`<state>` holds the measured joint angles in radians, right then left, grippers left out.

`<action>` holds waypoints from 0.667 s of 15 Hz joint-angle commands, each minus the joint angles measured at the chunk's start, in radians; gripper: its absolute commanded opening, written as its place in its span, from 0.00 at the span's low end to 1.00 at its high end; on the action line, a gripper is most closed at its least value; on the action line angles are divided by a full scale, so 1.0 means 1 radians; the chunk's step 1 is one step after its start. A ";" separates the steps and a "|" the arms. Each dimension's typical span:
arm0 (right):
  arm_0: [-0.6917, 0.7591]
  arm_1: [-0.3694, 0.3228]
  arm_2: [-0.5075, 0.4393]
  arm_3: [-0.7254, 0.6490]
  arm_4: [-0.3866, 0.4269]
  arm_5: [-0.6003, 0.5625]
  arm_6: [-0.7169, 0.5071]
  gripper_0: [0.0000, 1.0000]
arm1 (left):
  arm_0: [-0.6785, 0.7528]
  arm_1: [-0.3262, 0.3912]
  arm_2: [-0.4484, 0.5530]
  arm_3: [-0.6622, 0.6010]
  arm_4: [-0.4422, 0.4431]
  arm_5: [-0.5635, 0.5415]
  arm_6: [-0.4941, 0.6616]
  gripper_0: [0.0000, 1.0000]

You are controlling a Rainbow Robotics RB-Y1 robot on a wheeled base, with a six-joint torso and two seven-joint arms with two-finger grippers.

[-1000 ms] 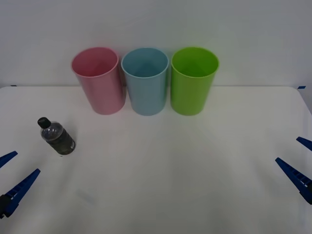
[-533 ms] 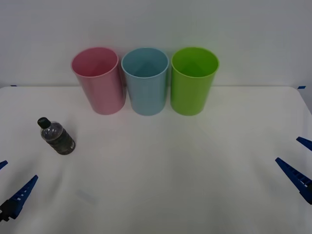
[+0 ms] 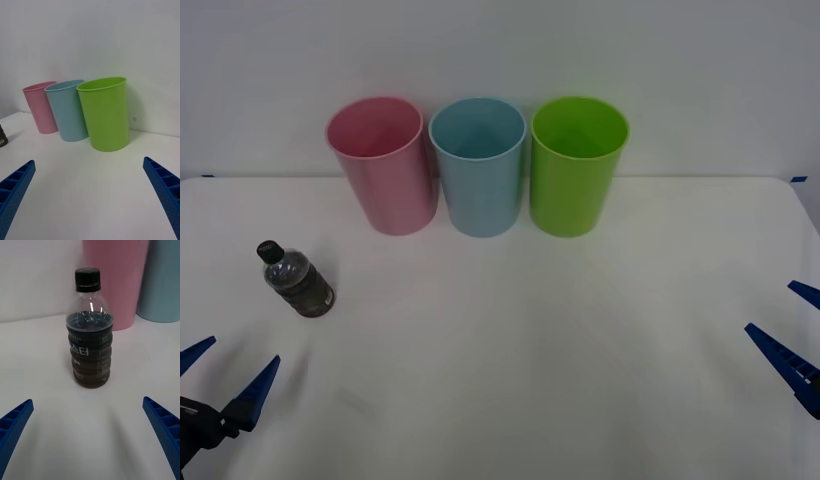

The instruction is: Grasp the object on the table and drop it into the matching bin: aluminum can to the light blue bin, PET bottle to the pink bin.

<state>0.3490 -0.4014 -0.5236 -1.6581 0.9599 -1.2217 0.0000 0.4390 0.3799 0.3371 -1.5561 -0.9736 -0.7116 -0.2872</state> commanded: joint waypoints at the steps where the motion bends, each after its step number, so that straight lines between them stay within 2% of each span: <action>1: 0.000 0.000 0.000 0.000 0.000 0.000 0.000 1.00 | -0.072 -0.002 -0.012 0.085 0.010 0.000 0.042 1.00; 3: 0.000 0.000 0.000 0.000 0.000 0.000 0.000 1.00 | -0.092 -0.002 -0.021 0.091 0.012 0.001 0.108 1.00; 10: 0.000 0.000 0.000 0.000 0.000 0.000 0.000 1.00 | -0.152 -0.062 -0.024 0.094 -0.033 0.041 0.131 1.00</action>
<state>0.3491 -0.4014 -0.5236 -1.6580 0.9599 -1.2217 0.0000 0.2928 0.3246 0.3119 -1.4617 -1.0036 -0.6751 -0.1579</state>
